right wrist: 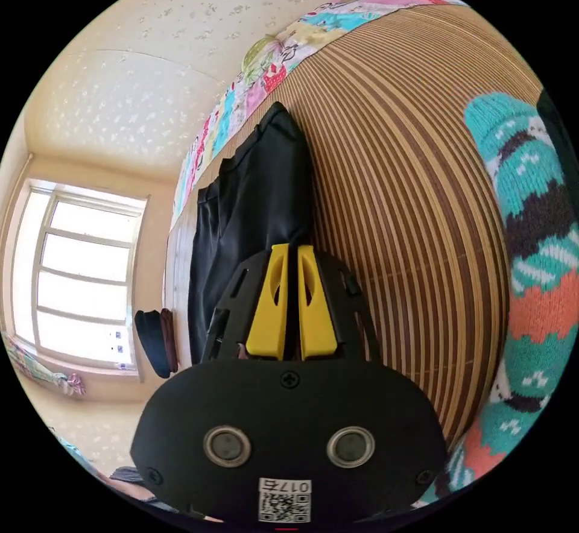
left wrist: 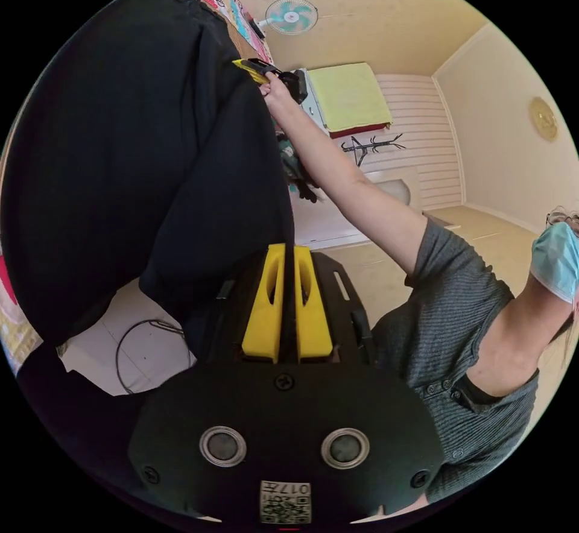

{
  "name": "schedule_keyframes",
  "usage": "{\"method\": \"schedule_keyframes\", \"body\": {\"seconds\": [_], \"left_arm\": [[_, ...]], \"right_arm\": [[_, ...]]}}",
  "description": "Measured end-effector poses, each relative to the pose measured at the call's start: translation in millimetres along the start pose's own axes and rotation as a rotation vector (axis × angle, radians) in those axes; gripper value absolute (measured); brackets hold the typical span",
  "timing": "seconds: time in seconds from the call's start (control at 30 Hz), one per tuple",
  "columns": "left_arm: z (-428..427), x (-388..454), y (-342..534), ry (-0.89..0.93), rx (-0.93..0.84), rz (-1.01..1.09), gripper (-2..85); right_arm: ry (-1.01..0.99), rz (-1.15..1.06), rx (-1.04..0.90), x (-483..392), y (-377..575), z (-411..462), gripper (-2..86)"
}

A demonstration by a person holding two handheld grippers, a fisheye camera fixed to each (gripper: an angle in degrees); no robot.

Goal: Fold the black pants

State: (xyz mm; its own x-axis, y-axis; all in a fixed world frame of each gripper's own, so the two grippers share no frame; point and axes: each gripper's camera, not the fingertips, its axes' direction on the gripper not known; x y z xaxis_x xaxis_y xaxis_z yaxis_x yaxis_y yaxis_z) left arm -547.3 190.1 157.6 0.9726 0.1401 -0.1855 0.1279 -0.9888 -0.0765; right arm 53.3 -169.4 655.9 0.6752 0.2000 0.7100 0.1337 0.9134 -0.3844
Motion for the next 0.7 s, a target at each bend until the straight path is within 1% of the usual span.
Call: {"method": "schedule_keyframes", "body": {"seconds": [0.03,0.1,0.17,0.2,0.23,0.3,0.33,0.37,0.4,0.47,0.53,0.57,0.6,0.63,0.7], "left_arm": [[-10.9,-3.0,3.5,0.035,0.047,-0.018,1.0],[-26.0,-2.6,10.2,0.071,0.083,-0.031,1.0],[-45.6,3.0,22.8,0.038,0.112,-0.057,0.9],[-51.1,4.3,26.7,0.018,0.127,-0.068,1.0],[-62.6,6.8,34.2,-0.019,0.161,-0.089,1.0],[-82.2,11.7,43.6,-0.081,0.221,-0.100,1.4],[-94.5,12.3,47.5,-0.129,0.251,-0.114,1.6],[-104.9,8.8,49.3,-0.164,0.265,-0.143,1.9],[-109.6,5.8,49.7,-0.176,0.268,-0.160,2.1],[-125.7,-7.4,52.7,-0.227,0.279,-0.218,3.0],[-136.2,-13.0,57.8,-0.238,0.311,-0.231,3.6],[-141.0,-13.6,60.1,-0.230,0.321,-0.227,3.7],[-142.6,-12.8,60.4,-0.231,0.322,-0.220,3.7],[-144.7,-10.4,59.9,-0.240,0.320,-0.204,3.8],[-147.4,-7.6,57.3,-0.251,0.321,-0.186,4.3]], "right_arm": [[0.042,-0.051,0.061,-20.7,2.2,-7.2,4.3],[0.178,-0.252,0.193,-114.2,12.5,-18.3,3.5],[0.185,-0.356,0.227,-174.3,17.0,-12.3,3.3],[0.116,-0.396,0.223,-205.0,16.2,-4.2,3.3],[0.070,-0.408,0.213,-218.0,14.8,1.4,3.3],[-0.077,-0.440,0.117,-262.0,5.3,39.2,3.8],[-0.095,-0.448,0.087,-270.8,3.0,51.7,4.0],[-0.121,-0.461,0.016,-284.3,-1.0,79.9,4.7],[-0.153,-0.468,-0.076,-291.6,-3.1,109.9,5.6],[-0.213,-0.433,-0.176,-288.4,-0.2,138.9,7.0],[-0.336,-0.386,-0.182,-275.0,10.9,137.0,7.1],[-0.423,-0.402,-0.174,-265.3,24.0,125.2,7.4],[-0.463,-0.443,-0.174,-255.1,41.0,110.1,7.7],[-0.460,-0.470,-0.176,-249.6,51.3,101.9,8.0],[-0.358,-0.551,-0.198,-218.3,102.7,67.8,8.8]]}}
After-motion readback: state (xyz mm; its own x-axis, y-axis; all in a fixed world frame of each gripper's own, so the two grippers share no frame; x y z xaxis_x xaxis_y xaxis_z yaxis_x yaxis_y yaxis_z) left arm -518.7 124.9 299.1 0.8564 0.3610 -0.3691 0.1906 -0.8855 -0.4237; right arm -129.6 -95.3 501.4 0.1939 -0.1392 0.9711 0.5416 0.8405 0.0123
